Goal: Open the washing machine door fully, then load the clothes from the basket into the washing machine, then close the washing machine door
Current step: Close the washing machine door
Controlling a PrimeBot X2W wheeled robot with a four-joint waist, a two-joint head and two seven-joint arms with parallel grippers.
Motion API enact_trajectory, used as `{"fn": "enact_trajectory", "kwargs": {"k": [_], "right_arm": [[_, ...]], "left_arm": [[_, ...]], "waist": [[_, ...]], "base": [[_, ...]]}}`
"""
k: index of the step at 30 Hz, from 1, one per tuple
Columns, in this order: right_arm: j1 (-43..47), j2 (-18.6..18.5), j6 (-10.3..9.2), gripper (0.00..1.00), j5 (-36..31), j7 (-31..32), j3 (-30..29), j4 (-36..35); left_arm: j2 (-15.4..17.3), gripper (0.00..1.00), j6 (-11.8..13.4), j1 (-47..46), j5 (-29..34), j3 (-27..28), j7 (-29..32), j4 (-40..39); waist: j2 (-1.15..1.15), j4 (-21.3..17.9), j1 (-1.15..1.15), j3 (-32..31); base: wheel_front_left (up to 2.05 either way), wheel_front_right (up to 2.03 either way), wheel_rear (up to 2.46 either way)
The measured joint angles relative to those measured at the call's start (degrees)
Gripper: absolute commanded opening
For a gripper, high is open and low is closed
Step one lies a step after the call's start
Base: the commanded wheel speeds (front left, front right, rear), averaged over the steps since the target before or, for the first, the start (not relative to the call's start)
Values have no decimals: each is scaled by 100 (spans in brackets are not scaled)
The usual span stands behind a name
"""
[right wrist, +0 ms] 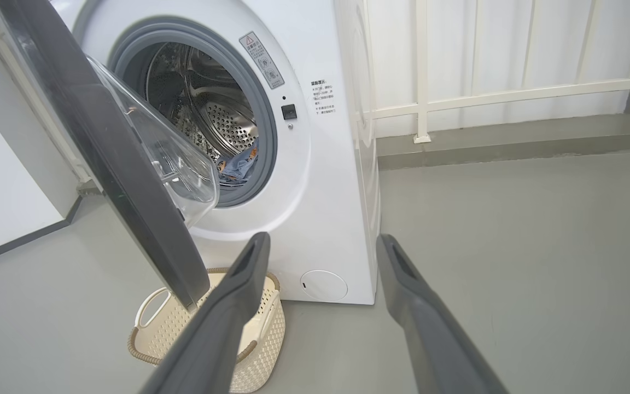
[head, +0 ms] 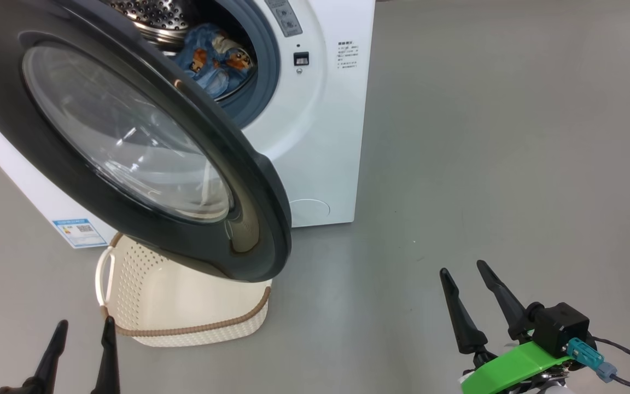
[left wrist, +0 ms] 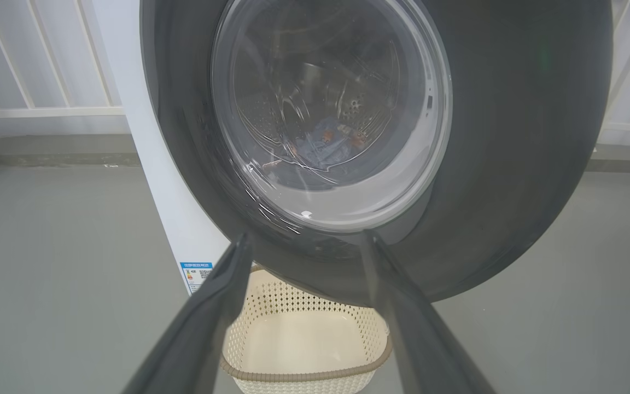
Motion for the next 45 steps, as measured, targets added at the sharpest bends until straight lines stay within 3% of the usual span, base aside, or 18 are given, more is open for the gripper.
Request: {"fn": "enact_trajectory", "kwargs": {"k": [23,24,25,26,34,40,45], "right_arm": [[18,0,0,100,-434,0,63,-14],[18,0,0,87,-434,0,62,-12],[20,0,0,47,-434,0,57,-7],[21,0,0,0,-432,0,49,-4],[63,0,0,0,-272,0,-75,-207],[35,8,0,0,48,0,-135,-1382],[-193,2,0,0,37,-1,169,-2323]], "left_arm": [[-152,100,0,-51,92,187,0,48],[-154,100,0,-51,92,189,0,48],[-155,100,0,-51,92,191,0,47],[-156,100,0,-51,92,192,0,46],[-161,100,0,-51,92,201,1,41],[-164,100,0,-61,89,200,0,27],[-166,100,0,-116,13,164,1,43]], "waist": [[0,-11,0,-64],[0,-10,0,-66],[0,-10,0,-69],[0,-10,0,-69],[0,-2,0,-54],[0,6,0,10],[0,34,0,66]], "base": [[0,0,0],[0,0,0],[0,0,0],[0,0,0],[0,0,0],[0,0,0],[0,0,0]]}}
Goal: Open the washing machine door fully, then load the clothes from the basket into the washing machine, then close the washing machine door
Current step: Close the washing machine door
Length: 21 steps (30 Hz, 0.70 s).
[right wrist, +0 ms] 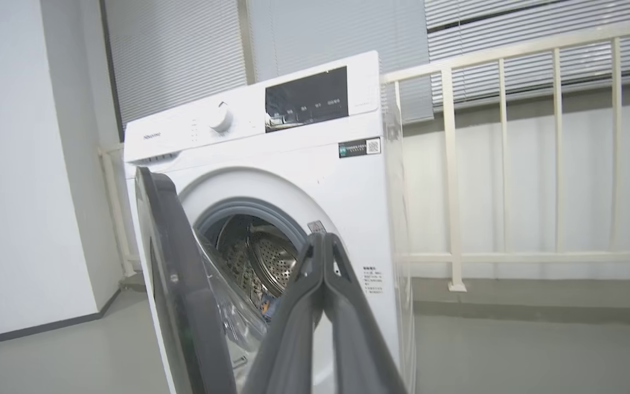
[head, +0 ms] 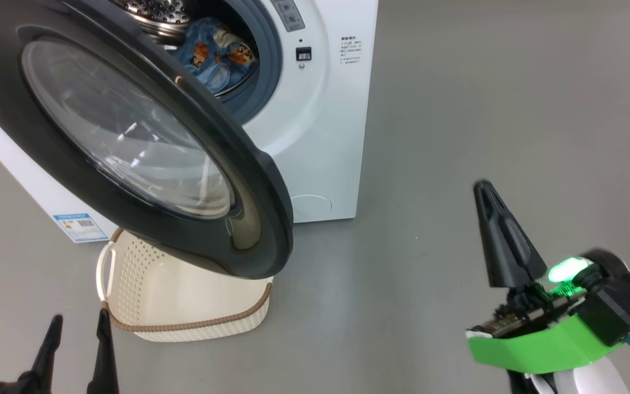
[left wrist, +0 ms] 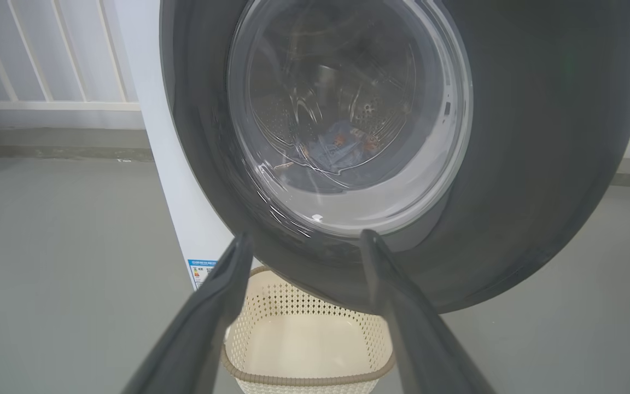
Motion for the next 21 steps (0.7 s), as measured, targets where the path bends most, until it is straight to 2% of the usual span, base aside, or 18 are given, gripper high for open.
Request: {"fn": "enact_trajectory", "kwargs": {"k": [4,9,16,20,21], "right_arm": [[-259,-86,0,0,-16,0,582,-469],[-582,-478,0,0,11,0,1560,-573],[-1118,-816,0,0,282,0,2913,-18],[-1280,-864,0,0,359,0,3340,355],[-1362,-898,0,0,403,0,3527,631]], "left_arm": [[-2,100,0,-71,-80,-48,-1,-3],[-4,100,0,-164,-82,-144,-1,14],[-9,100,0,-294,-112,-271,-1,71],[-13,100,0,-387,-138,-354,-1,82],[-15,100,0,-424,-144,-438,-1,89]], "waist": [[0,48,0,42],[0,178,0,86],[0,430,0,161],[0,557,0,210],[0,645,0,250]], "base": [[0,0,0],[0,0,0],[0,0,0],[0,0,0],[0,0,0]]}}
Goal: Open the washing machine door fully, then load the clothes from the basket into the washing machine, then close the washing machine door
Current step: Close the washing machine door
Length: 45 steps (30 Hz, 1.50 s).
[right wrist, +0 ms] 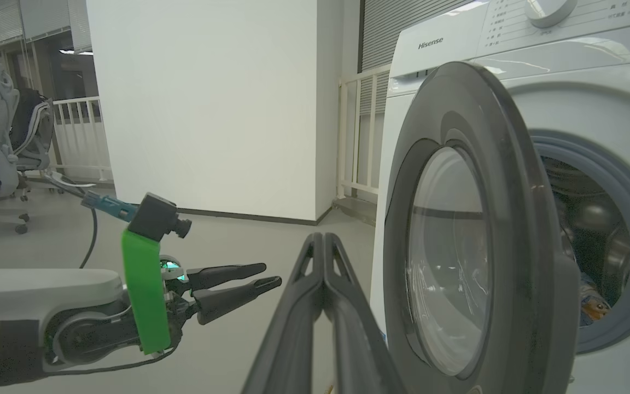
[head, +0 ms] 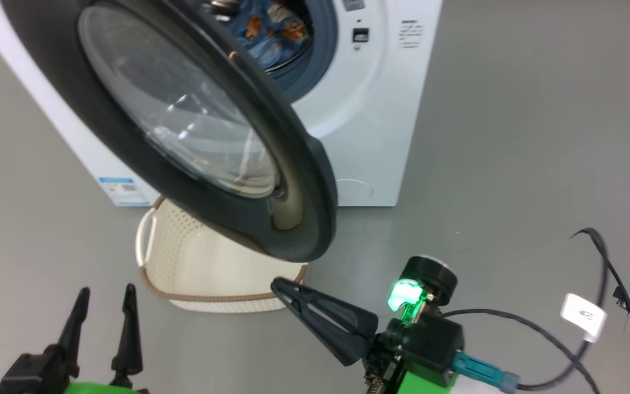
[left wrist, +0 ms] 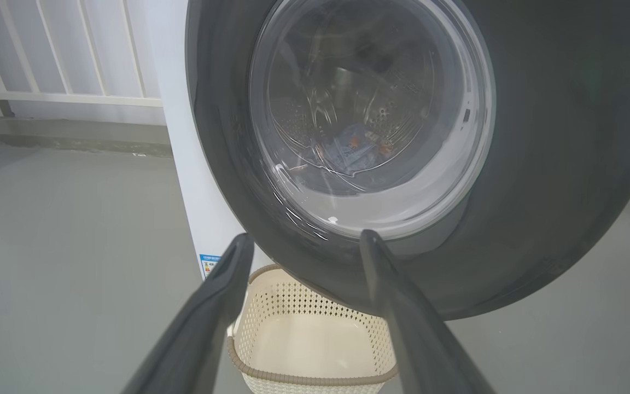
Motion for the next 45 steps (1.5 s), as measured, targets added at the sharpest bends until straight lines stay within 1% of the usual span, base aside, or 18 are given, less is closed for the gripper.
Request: {"fn": "enact_trajectory", "kwargs": {"k": [1,4,7,14,20,24,30,35,45], "right_arm": [[0,0,0,0,0,0,0,0],[-101,-16,0,0,64,0,131,330],[-160,-9,0,0,64,0,102,623],[-214,178,0,0,-24,0,-333,1191],[-275,366,0,0,-122,0,-745,1604],[-515,483,0,0,-186,0,-1057,1891],[-888,579,0,0,-290,0,-1324,2315],[-1074,664,8,0,-334,0,-1538,2464],[-1496,708,8,0,-531,0,-2123,2602]], "left_arm": [[0,100,0,0,0,0,0,0],[-10,100,0,-99,-38,-76,0,10],[-16,100,0,-172,-52,-157,0,9],[-23,100,0,-279,-110,-293,0,37],[-27,100,0,-390,-202,-344,0,60],[-34,100,0,-504,-202,-368,0,73],[-40,100,0,-667,-255,-476,0,100],[-42,100,0,-766,-296,-535,0,119],[-37,100,-3,-884,-337,-623,0,133]], "waist": [[0,0,0,0],[0,134,0,74],[0,254,0,169],[0,488,0,392],[0,574,0,559],[0,589,0,676],[0,635,0,885],[0,678,0,1007],[0,714,0,1229]], "base": [[0,0,0],[0,0,0],[0,0,0],[0,0,0],[0,0,0],[0,0,0],[0,0,0],[0,0,0],[0,0,0]]}}
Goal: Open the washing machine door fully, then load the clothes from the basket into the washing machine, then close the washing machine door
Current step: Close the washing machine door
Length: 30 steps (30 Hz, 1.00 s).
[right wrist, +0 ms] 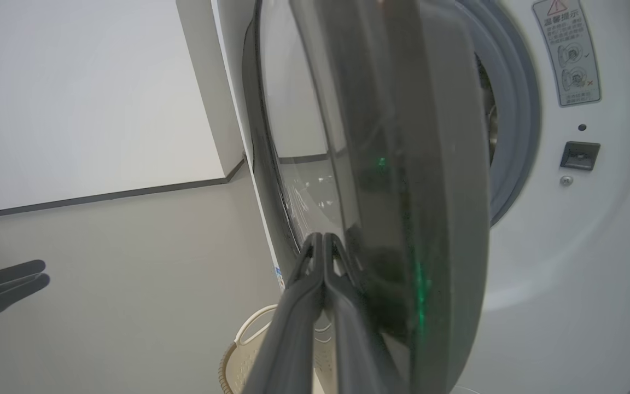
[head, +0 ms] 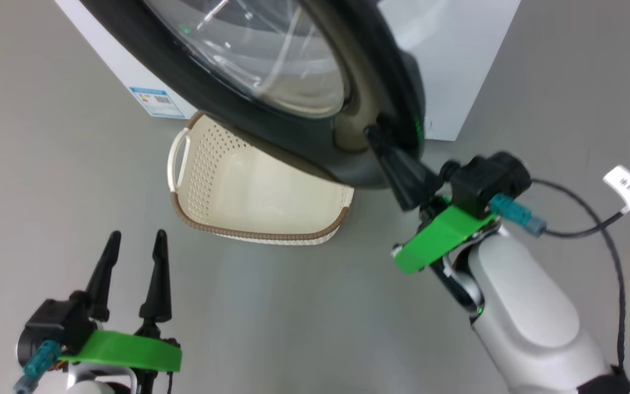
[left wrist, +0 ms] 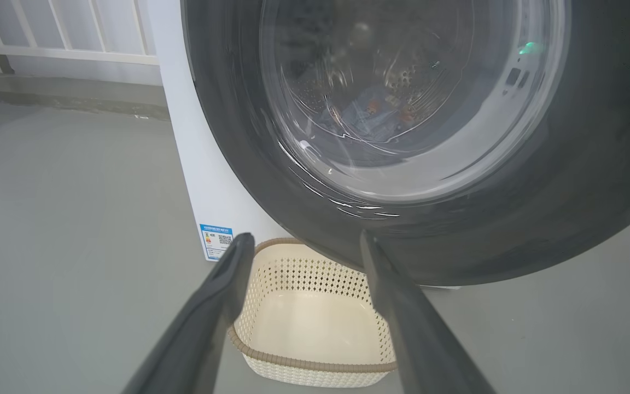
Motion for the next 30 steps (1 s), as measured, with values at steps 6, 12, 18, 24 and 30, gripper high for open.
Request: {"fn": "enact_trajectory", "kwargs": {"k": [6,12,18,24,30], "right_arm": [[-408,-19,0,0,-253,0,-198,44],[-677,-38,0,0,-397,0,-592,44],[-981,-40,0,0,-541,0,-971,81],[-1466,-81,0,0,-657,0,-1001,253],[-1920,-80,1,0,-726,0,-1280,319]], "left_arm": [[1,100,0,-157,-5,-125,0,11],[-1,100,0,-260,-31,-211,0,15],[-3,100,0,-366,-68,-269,0,13],[-5,100,0,-594,-99,-355,0,-8],[-8,100,0,-827,-112,-499,0,-54]], "waist": [[0,52,0,197],[0,126,0,416],[0,166,0,644],[0,179,0,911],[0,214,0,1216]], "base": [[0,0,0],[0,0,0],[0,0,0],[0,0,0],[0,0,0]]}}
